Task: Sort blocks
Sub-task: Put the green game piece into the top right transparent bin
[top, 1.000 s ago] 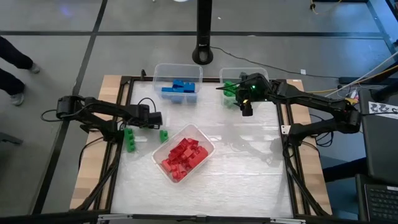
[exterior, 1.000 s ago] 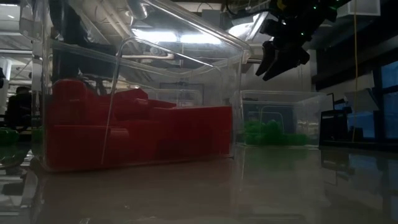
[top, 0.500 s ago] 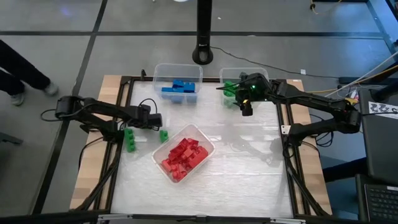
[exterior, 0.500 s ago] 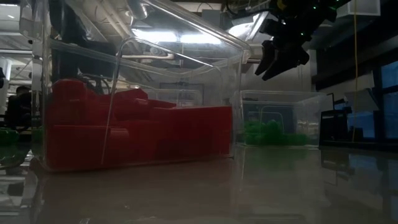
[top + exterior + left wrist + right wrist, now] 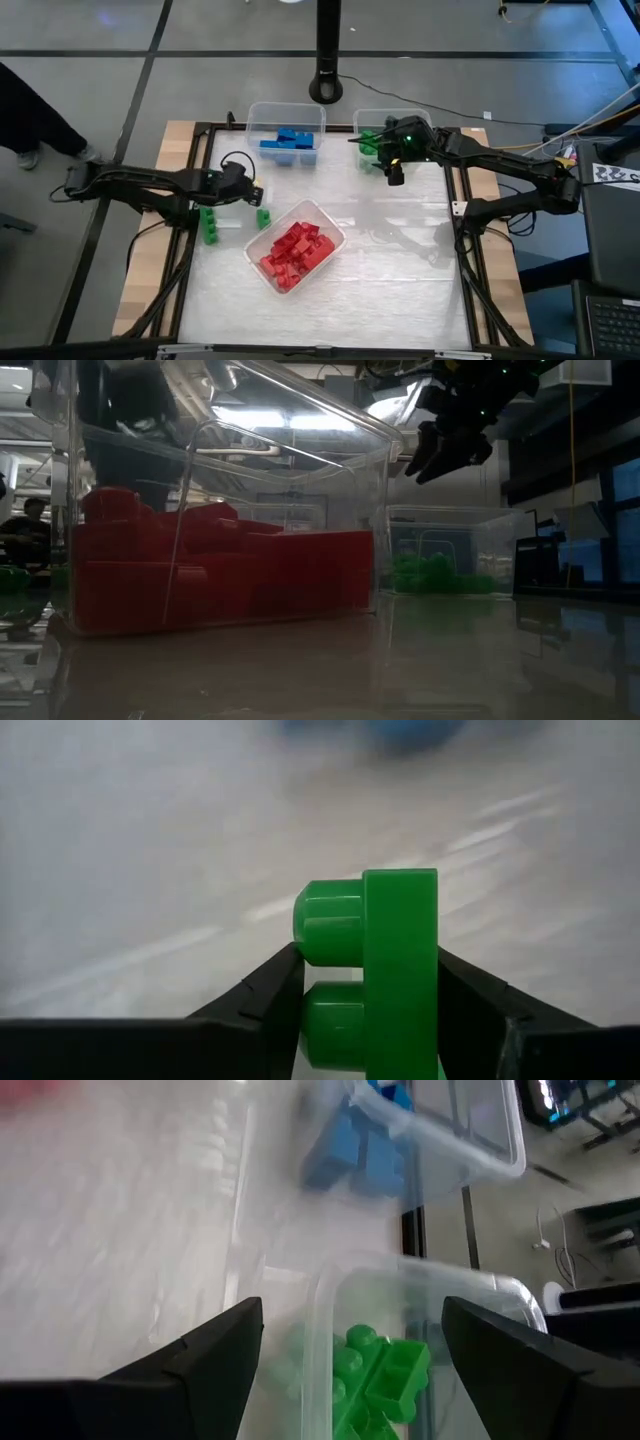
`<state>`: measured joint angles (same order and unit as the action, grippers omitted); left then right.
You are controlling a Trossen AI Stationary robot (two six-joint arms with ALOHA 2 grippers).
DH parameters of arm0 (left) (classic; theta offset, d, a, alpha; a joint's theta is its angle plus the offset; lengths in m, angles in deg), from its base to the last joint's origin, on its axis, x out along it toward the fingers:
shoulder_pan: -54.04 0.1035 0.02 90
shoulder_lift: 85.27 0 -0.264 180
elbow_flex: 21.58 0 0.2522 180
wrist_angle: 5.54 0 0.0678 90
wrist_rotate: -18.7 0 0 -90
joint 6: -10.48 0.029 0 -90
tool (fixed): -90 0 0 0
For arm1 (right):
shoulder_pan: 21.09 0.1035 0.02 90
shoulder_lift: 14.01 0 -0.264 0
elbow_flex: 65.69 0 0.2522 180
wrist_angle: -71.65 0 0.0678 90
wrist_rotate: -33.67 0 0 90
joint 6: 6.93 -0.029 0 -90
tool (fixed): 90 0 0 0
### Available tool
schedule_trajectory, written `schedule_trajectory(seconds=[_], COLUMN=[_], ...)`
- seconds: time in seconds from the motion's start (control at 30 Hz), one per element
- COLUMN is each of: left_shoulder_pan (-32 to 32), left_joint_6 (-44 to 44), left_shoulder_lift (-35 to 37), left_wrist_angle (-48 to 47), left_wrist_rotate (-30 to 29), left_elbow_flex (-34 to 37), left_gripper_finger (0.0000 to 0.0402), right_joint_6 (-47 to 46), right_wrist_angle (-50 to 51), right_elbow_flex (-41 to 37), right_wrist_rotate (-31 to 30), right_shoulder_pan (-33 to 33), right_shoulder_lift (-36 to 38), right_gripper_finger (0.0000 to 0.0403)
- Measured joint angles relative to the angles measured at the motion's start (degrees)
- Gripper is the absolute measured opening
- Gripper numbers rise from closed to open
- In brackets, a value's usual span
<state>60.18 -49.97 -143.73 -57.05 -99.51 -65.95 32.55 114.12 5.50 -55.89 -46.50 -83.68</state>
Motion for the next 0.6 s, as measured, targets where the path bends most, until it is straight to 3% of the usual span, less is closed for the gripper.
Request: schedule_trajectory(seconds=[0.37,0.6], left_shoulder_pan=[-0.6,-0.6], left_joint_6=[18.6,25.9], left_shoulder_lift=[7.4,7.4], left_wrist_angle=[22.6,33.6], left_wrist_rotate=[-1.4,0.0], left_elbow_flex=[-0.1,-0.1], left_gripper_finger=[0.0166,0.0168], right_joint_6=[0.0,0.1], right_wrist_angle=[-9.5,-16.0], right_elbow_flex=[0.0,0.0], right_wrist_rotate=[11.3,13.1], right_shoulder_pan=[0.3,2.8], right_shoulder_lift=[-2.3,-6.9], right_gripper_finger=[0.0309,0.0309])
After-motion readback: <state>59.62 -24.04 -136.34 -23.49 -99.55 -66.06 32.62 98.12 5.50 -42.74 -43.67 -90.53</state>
